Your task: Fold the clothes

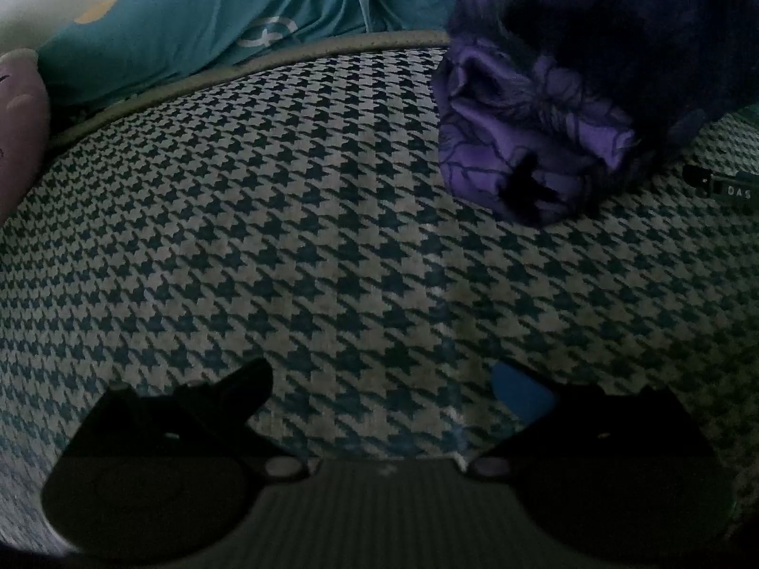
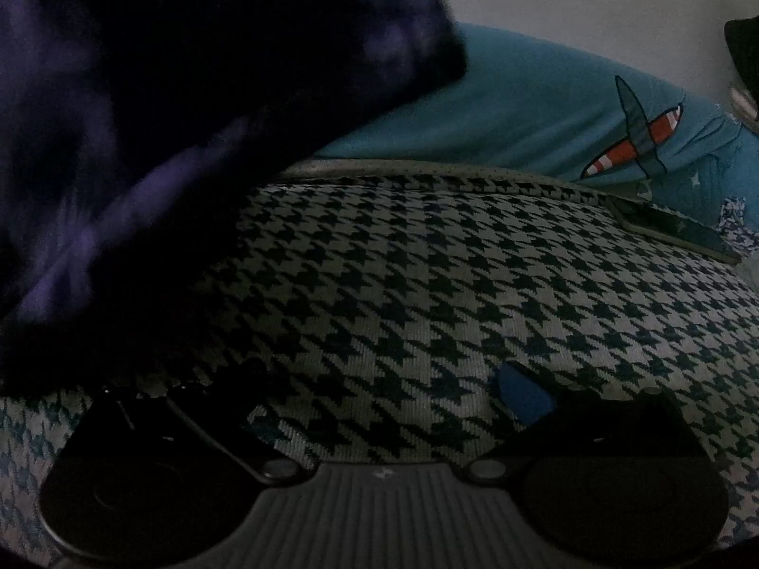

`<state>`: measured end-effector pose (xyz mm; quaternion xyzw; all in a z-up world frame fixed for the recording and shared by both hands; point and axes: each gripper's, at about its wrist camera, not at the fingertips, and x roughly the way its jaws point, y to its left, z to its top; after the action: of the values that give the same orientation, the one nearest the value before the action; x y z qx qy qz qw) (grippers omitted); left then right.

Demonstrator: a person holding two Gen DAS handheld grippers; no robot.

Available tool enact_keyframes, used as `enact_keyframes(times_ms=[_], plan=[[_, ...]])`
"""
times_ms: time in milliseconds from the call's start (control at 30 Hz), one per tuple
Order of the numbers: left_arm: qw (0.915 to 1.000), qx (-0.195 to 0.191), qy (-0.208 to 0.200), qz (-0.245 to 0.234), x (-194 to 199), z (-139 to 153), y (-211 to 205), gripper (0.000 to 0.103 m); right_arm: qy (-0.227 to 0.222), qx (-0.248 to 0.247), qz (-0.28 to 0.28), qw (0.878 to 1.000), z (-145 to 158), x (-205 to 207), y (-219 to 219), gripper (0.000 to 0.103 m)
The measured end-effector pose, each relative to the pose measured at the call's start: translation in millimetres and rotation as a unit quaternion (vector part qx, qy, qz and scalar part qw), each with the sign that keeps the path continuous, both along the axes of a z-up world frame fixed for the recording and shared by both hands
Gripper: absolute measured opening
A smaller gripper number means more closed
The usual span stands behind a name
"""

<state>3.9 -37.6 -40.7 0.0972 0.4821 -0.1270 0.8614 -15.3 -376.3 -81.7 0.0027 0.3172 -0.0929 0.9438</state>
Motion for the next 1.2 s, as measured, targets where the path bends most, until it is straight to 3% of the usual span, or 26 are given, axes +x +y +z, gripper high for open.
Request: enact_keyframes(times_ms=[1200], plan=[[0.9993,0.004,-0.028,0.024,9.1,9.2,-14.8,0.103,0.0,0.0,0.001,1.0,-0.6,0.5,-1.2,0.103]])
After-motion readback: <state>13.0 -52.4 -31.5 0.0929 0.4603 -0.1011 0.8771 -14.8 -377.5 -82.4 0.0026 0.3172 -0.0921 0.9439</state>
